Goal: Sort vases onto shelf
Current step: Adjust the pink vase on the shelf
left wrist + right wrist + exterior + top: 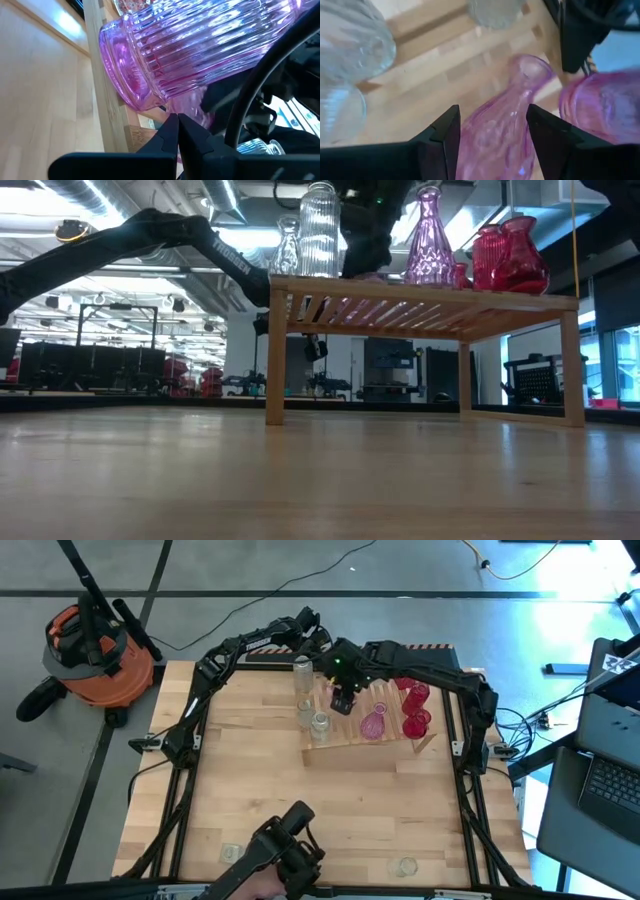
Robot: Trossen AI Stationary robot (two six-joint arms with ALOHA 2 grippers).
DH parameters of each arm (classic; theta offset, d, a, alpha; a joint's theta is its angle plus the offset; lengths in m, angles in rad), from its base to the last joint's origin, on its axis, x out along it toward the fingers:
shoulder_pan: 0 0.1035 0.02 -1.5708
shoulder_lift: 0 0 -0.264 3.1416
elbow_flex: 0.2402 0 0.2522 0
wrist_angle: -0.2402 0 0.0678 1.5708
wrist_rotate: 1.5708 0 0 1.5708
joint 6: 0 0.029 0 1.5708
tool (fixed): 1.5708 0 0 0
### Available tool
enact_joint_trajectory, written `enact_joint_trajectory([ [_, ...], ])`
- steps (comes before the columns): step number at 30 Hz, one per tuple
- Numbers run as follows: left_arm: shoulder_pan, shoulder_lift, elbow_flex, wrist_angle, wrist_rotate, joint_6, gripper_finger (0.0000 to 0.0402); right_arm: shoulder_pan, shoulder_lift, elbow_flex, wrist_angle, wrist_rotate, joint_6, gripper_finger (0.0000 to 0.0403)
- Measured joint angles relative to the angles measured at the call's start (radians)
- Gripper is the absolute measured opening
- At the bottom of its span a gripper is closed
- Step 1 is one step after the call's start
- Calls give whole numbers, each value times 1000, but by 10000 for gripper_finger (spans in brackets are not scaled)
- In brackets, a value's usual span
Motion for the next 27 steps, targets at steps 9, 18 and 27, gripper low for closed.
enact_joint_trajectory([
  [9,0,0,0,-1,1,26,0,12,2,0,-87,-34,27,182],
  [18,16,0,0,-2,-12,49,0,55,2,-2,-100,-21,26,182],
  [27,44,0,-1,-2,-14,49,0,54,-2,-80,-76,-62,-47,182],
])
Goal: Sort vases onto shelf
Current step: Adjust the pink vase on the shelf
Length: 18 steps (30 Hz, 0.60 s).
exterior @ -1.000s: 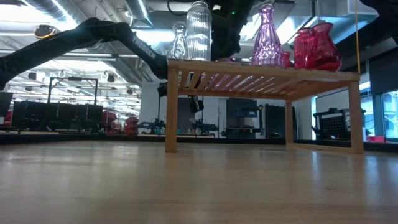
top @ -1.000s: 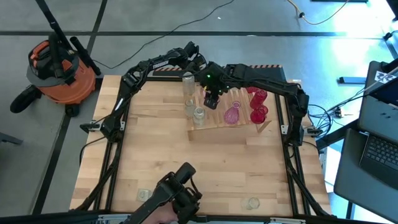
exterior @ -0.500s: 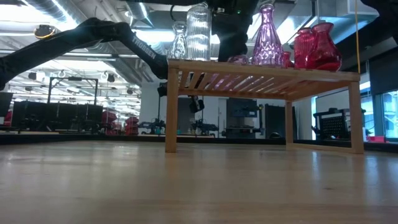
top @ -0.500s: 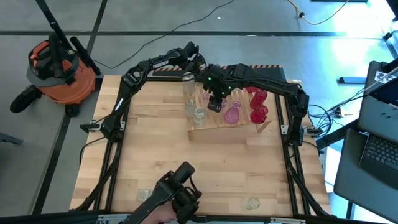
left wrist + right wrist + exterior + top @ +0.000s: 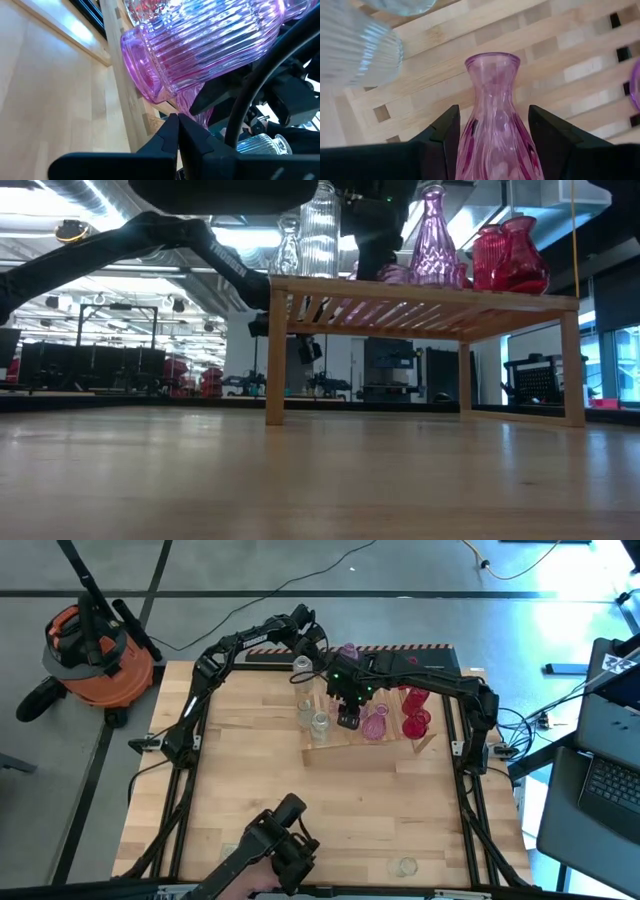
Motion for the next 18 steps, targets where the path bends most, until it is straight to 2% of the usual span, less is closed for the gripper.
enact_joint_trajectory([
  [13,4,0,0,1,-12,1,0,2,35,-5,21,7,-200,180],
  [18,11,0,0,1,-13,1,0,27,51,-5,31,6,-242,142],
])
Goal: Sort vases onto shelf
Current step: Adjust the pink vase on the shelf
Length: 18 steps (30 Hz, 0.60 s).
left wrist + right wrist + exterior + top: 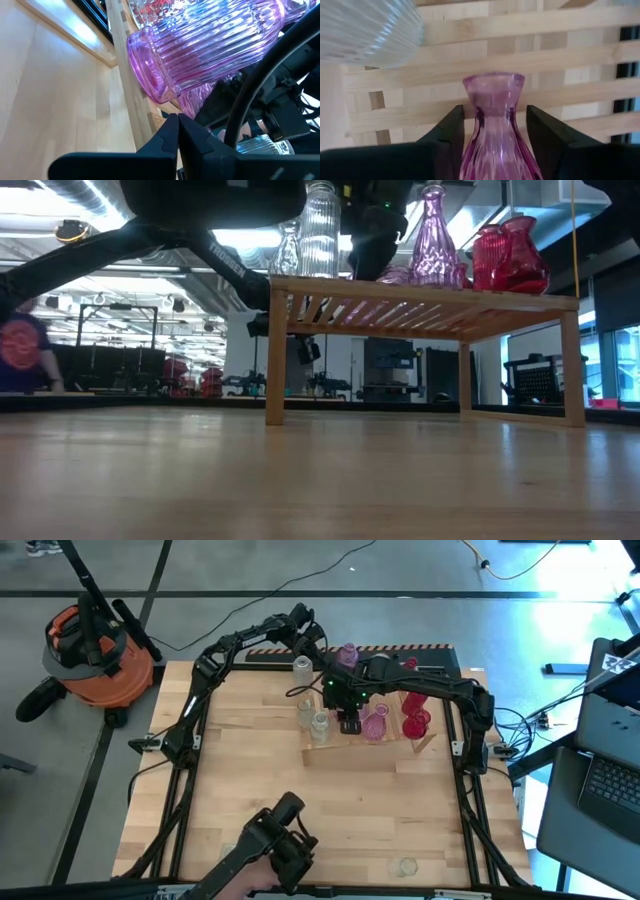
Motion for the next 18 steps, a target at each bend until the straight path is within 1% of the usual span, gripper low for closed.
enact_joint_trajectory([
  [5,4,0,0,0,-6,0,0,34,0,-1,31,66,-11,86],
  [7,6,0,0,0,-6,1,0,36,0,-1,33,73,-9,68],
  [9,6,0,0,0,-11,2,0,44,-1,-1,34,71,1,63],
  [13,8,0,0,0,-29,8,0,45,-3,-2,37,102,27,62],
  [18,14,0,0,0,-35,10,0,44,-38,-6,55,122,39,61],
])
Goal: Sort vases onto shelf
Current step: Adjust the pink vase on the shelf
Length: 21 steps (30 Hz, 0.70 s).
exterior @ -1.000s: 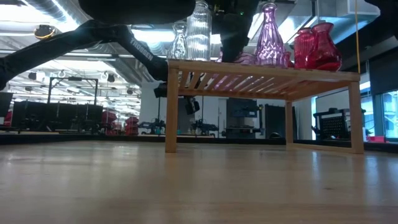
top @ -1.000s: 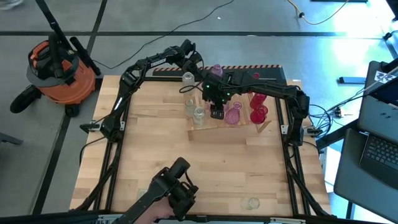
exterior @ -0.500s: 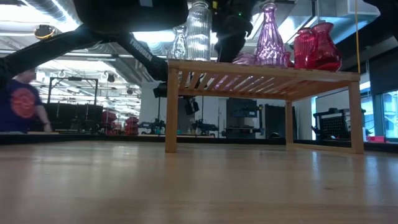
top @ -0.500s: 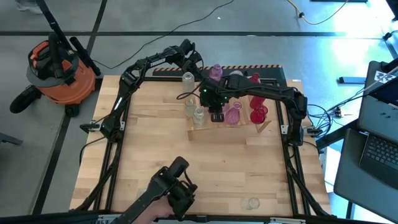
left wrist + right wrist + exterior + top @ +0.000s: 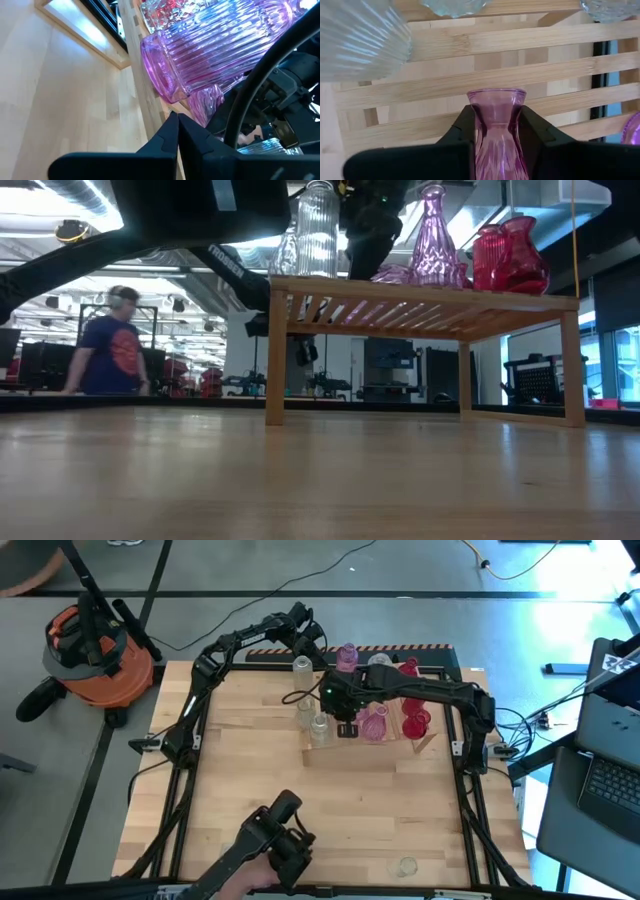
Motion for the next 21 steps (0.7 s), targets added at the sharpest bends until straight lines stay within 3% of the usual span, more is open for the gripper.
enact_joint_trajectory([
  [21,7,0,0,0,0,-1,0,-28,-103,0,115,-22,94,43],
])
